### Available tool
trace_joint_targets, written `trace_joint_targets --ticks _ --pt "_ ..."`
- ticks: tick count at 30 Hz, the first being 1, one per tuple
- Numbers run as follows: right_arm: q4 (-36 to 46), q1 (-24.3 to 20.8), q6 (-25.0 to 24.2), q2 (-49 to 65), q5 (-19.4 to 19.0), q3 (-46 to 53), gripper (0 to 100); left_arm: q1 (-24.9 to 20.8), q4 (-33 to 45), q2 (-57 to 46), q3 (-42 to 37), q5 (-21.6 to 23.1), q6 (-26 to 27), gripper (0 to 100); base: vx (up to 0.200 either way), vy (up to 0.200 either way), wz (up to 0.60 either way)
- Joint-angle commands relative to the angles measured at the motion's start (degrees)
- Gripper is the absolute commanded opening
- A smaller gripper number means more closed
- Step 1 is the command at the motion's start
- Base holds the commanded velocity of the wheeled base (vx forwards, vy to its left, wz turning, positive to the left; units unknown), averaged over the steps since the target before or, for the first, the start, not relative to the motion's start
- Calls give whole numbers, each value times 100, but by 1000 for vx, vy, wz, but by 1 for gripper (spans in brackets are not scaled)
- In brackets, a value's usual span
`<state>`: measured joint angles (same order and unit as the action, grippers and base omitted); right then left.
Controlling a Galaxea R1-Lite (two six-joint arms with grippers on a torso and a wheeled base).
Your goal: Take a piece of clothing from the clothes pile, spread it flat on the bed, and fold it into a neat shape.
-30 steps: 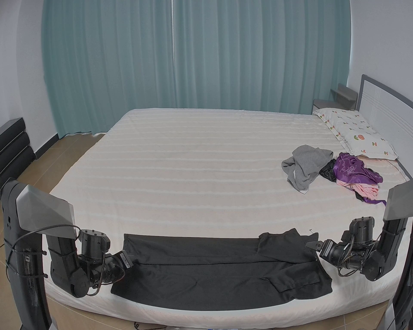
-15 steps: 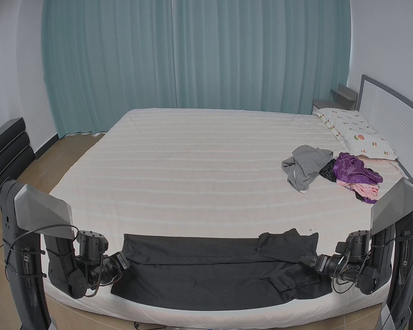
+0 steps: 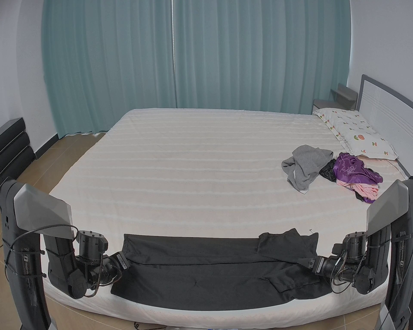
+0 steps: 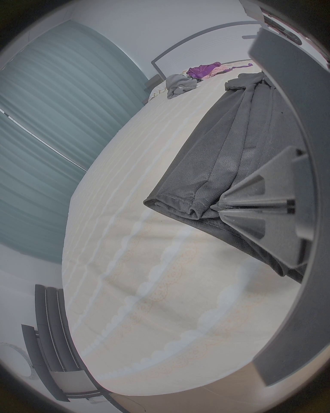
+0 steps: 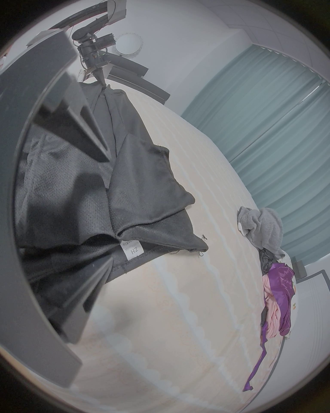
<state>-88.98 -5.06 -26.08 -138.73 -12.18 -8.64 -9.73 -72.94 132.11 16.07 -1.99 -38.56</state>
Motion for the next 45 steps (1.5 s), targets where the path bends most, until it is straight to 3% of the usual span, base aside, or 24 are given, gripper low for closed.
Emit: trace_joint_targets --ticks 1,18,24,38,43,44,45 --pt "-85 40 -3 -84 -4 -23 0 6 -1 -1 2 -3 -3 0 0 0 0" --pt "-85 576 -117 399 -276 346 0 235 16 -115 2 -3 24 0 0 0 0" --pt "-85 532 -381 373 -215 135 0 217 16 -10 46 -3 15 0 0 0 0" --pt "-76 453 -425 171 -171 -226 0 217 7 271 265 14 -29 0 0 0 0" --pt "-76 339 -398 -5 58 -243 0 217 7 280 292 5 -55 0 0 0 0" --pt "-76 286 -390 -49 128 -243 100 217 16 289 292 5 -99 0 0 0 0" --pt "-76 269 -390 -67 137 -243 100 199 16 298 292 -3 -108 0 0 0 0"
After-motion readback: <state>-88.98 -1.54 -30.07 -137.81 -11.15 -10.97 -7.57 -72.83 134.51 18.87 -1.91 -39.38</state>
